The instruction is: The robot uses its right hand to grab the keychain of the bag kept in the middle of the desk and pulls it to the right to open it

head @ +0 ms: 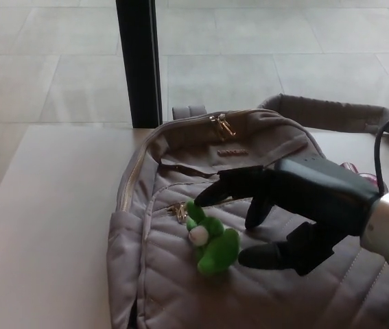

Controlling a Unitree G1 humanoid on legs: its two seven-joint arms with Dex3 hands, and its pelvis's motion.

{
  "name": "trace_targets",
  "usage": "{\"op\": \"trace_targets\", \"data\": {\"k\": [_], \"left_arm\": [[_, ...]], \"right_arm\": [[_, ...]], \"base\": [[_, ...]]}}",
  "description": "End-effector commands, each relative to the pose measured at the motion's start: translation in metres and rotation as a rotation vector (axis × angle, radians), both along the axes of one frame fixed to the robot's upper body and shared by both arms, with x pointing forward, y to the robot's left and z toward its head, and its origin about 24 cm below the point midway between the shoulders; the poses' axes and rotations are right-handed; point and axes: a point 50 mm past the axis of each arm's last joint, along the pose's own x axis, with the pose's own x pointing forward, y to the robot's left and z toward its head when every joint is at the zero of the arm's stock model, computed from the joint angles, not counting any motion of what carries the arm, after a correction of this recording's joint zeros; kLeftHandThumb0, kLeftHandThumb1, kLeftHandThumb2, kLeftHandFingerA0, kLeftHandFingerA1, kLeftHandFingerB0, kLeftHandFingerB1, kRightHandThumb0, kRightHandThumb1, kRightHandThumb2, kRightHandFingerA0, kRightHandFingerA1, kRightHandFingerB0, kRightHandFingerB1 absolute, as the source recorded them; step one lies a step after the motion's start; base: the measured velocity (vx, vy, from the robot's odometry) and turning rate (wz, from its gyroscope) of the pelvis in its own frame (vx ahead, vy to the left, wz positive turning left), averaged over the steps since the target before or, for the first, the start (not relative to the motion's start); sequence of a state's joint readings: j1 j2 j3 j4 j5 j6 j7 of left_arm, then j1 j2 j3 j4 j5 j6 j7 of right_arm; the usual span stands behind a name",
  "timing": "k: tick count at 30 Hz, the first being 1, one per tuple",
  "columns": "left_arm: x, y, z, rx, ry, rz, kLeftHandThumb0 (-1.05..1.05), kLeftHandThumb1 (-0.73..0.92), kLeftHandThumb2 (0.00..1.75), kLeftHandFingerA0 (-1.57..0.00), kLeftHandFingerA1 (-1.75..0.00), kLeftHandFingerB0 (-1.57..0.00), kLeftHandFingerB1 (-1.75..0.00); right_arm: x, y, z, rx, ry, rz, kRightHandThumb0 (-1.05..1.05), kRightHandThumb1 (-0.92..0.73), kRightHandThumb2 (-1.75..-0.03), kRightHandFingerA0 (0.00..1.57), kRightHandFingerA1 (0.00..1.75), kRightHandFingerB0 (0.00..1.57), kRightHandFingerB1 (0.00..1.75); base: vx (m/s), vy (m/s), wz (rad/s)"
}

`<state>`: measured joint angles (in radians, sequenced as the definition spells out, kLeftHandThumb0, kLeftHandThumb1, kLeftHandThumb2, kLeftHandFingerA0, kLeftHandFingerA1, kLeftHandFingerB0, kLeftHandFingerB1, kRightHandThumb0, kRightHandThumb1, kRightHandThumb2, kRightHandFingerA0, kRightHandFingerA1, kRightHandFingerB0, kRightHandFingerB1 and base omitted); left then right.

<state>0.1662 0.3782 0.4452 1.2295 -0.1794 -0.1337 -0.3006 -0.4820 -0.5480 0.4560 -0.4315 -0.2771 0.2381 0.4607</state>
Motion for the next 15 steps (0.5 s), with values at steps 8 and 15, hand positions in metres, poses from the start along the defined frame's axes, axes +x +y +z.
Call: {"op": "trace_targets", "data": {"k": [8,15], "left_arm": [[0.002,0.007,0.007,-0.014,-0.05,-0.024,-0.57,0.69,0.61,-0.46,-0.53,-0.37,-0.35],[0.004,0.007,0.008,-0.01,-0.053,-0.031,-0.62,0.69,0.61,-0.45,-0.5,-0.36,-0.34]], "right_arm": [[-0.004,-0.004,-0.009,-0.082,0.025,-0.039,-0.86,-0.55,-0.69,0.83,0.9,0.4,0.46],[-0.011,0.011,-0.01,-0.092,0.003,-0.005,-0.87,-0.67,-0.61,0.83,0.92,0.4,0.45]], "base": [[0.0,0.0,0.0],[0.0,0.0,0.0]]}}
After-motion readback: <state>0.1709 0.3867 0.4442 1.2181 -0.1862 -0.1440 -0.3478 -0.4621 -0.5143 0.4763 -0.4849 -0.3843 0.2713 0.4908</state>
